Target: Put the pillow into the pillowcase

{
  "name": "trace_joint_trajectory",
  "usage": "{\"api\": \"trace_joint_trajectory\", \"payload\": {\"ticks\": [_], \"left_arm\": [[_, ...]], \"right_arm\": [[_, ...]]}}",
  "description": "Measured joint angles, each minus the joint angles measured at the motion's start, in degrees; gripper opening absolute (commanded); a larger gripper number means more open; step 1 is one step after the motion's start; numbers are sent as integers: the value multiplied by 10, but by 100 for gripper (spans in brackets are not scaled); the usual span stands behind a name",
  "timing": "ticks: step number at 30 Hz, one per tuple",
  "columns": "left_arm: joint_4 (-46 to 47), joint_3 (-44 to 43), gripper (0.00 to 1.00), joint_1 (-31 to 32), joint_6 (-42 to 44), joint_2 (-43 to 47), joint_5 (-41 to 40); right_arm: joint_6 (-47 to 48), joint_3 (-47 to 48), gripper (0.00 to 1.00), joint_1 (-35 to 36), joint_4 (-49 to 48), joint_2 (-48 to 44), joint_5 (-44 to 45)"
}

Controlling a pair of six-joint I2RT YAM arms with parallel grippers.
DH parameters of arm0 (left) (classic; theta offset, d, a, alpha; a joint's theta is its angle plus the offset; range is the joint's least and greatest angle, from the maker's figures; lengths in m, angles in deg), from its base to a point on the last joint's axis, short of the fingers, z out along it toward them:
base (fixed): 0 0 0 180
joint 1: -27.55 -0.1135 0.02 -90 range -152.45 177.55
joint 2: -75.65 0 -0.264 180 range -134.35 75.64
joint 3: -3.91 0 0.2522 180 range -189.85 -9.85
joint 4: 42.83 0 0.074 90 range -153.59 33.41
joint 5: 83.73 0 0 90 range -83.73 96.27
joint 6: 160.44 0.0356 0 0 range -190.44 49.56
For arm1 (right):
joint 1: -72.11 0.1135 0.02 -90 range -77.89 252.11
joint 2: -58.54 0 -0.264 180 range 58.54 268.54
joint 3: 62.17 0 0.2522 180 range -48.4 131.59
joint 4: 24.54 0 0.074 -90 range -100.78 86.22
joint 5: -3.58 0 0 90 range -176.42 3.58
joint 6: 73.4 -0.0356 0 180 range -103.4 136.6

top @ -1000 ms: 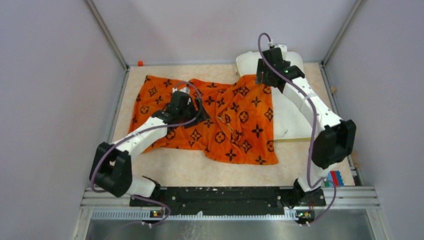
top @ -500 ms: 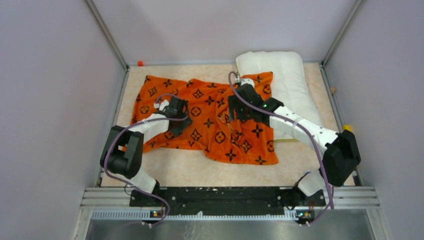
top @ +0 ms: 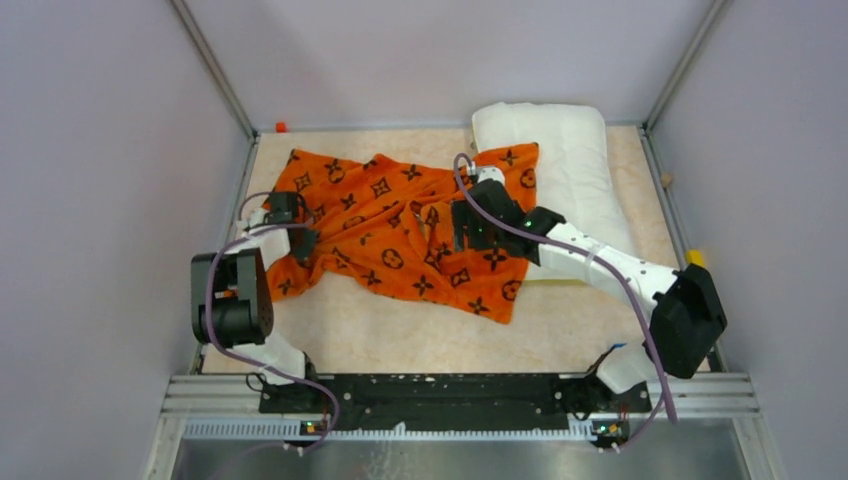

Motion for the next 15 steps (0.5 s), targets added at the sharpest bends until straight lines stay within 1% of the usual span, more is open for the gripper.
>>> {"api": "trace_joint_trajectory", "payload": {"ticks": [3,6,8,10,12,13,15], "left_arm": [[-11,-7,4,-54,26,0,-28],[-38,-17,14,-76,47,0,-69],[-59,-23,29,-80,61,-1,-92],[-76,-29,45,-81,84,-1,-99],[-95,-40,62,-79,114,-1,-88],[-105,-47,73,-75,131,-2,-80],[-112,-60,88,-64,169,0,-63]], "right_arm": [[-1,-2,73,-1,2,-8,14],[-1,-3,73,-9,6,-11,23],[-1,-3,74,-22,11,-14,27],[-1,-5,74,-43,15,-22,28],[0,-10,75,-71,16,-33,32],[1,-10,75,-82,17,-36,34],[2,-10,75,-103,17,-38,38]]}}
